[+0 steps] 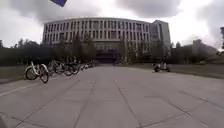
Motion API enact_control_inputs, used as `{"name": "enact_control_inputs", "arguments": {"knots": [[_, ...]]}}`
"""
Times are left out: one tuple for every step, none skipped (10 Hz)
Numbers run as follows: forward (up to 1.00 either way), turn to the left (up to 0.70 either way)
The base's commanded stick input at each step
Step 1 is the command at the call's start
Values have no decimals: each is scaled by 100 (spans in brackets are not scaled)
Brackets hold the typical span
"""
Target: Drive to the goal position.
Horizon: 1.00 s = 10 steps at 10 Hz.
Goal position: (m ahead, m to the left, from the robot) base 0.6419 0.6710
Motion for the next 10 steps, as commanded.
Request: {"name": "enact_control_inputs", "arguments": {"knots": [[100, 0], [100, 0], [100, 0], [100, 0], [100, 0], [100, 0], [100, 0], [100, 0], [100, 0], [100, 0]]}}
